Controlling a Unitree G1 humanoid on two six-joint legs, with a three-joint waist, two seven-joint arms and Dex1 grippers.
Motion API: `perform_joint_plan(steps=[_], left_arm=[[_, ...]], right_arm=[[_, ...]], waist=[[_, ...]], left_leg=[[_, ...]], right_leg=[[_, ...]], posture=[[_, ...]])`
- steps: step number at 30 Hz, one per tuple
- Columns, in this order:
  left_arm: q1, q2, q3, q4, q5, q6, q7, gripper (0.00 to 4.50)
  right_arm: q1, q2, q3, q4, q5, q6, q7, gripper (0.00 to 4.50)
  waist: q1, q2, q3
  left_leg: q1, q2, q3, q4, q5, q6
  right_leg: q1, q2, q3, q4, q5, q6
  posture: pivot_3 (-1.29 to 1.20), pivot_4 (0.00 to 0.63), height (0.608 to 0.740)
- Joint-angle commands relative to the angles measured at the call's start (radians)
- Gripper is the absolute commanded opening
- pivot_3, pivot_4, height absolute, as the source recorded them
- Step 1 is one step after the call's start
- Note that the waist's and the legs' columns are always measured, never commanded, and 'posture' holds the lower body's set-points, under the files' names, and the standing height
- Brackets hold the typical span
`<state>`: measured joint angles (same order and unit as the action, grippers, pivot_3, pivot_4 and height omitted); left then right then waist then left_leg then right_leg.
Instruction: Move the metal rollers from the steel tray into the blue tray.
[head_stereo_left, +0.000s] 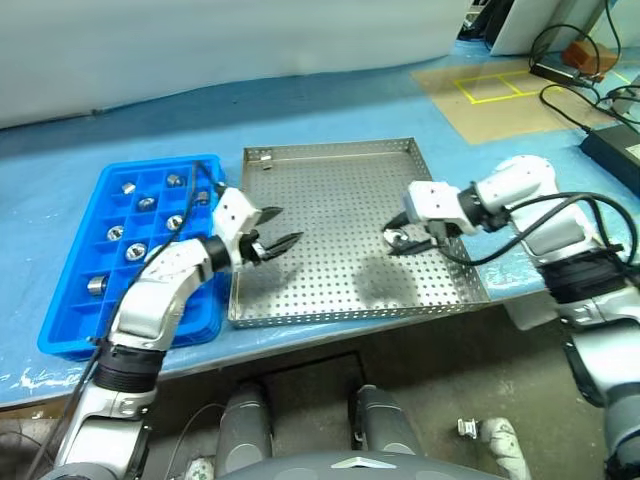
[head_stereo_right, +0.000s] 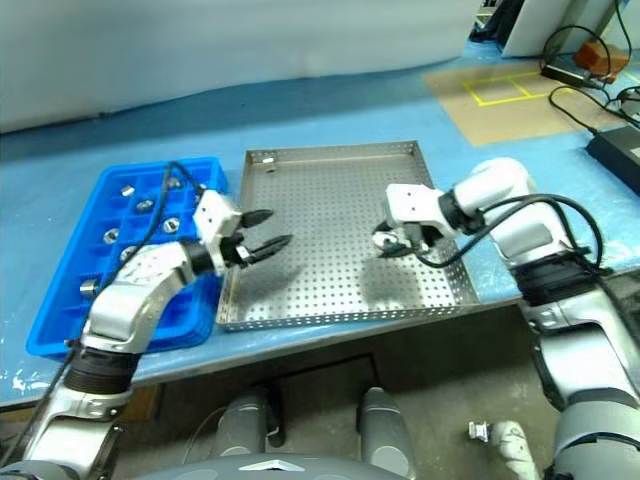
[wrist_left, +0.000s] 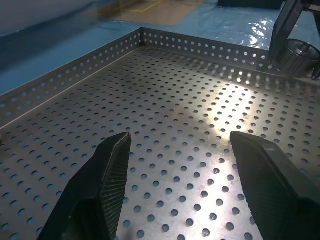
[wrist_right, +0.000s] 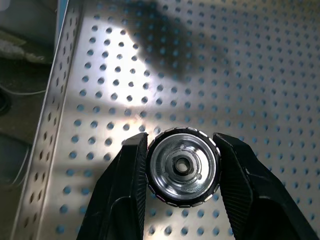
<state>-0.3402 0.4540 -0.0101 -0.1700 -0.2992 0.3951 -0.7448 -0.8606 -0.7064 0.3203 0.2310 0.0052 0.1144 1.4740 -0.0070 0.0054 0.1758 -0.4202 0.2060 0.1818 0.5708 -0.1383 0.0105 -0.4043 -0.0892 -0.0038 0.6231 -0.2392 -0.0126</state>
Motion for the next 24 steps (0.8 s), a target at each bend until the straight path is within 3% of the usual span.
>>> perform_joint_plan(steps=[1, 8, 15, 24], left_arm=[[0.028, 0.037, 0.095, -0.057, -0.013, -0.011, 0.045, 3.36], [0.205, 0.145, 0.317, -0.188, -0.031, 0.028, 0.118, 3.36], [0.441, 0.161, 0.556, -0.345, -0.045, 0.078, 0.198, 3.36], [0.507, 0.119, 0.552, -0.435, -0.038, 0.102, 0.286, 3.36]], right_arm=[[-0.079, 0.098, -0.004, 0.052, 0.016, -0.059, -0.051, 1.63], [-0.221, 0.378, 0.032, 0.342, -0.042, -0.274, -0.196, 1.63], [-0.343, 0.61, 0.061, 0.67, -0.133, -0.468, -0.37, 1.63], [-0.452, 0.739, 0.061, 0.971, -0.246, -0.525, -0.599, 1.63]], waist=[[0.005, 0.0, 0.0], [0.047, -0.002, 0.001], [0.122, -0.002, 0.001], [0.199, -0.001, 0.002]], left_leg=[[0.0, 0.0, 0.0, 0.0, 0.0, -0.001], [-0.004, 0.0, -0.001, -0.005, 0.002, -0.004], [-0.026, 0.001, -0.005, -0.004, 0.003, -0.005], [-0.026, 0.002, -0.011, -0.006, 0.005, -0.009]], right_leg=[[-0.001, 0.0, 0.0, 0.001, 0.0, 0.0], [-0.006, 0.001, -0.002, 0.0, 0.0, 0.0], [-0.019, 0.0, -0.015, -0.001, -0.002, -0.003], [-0.018, 0.0, -0.019, 0.002, -0.003, -0.005]], posture=[[-0.03, 0.15, 0.74], [0.22, 0.15, 0.74], [0.38, 0.15, 0.74], [0.44, 0.15, 0.74]])
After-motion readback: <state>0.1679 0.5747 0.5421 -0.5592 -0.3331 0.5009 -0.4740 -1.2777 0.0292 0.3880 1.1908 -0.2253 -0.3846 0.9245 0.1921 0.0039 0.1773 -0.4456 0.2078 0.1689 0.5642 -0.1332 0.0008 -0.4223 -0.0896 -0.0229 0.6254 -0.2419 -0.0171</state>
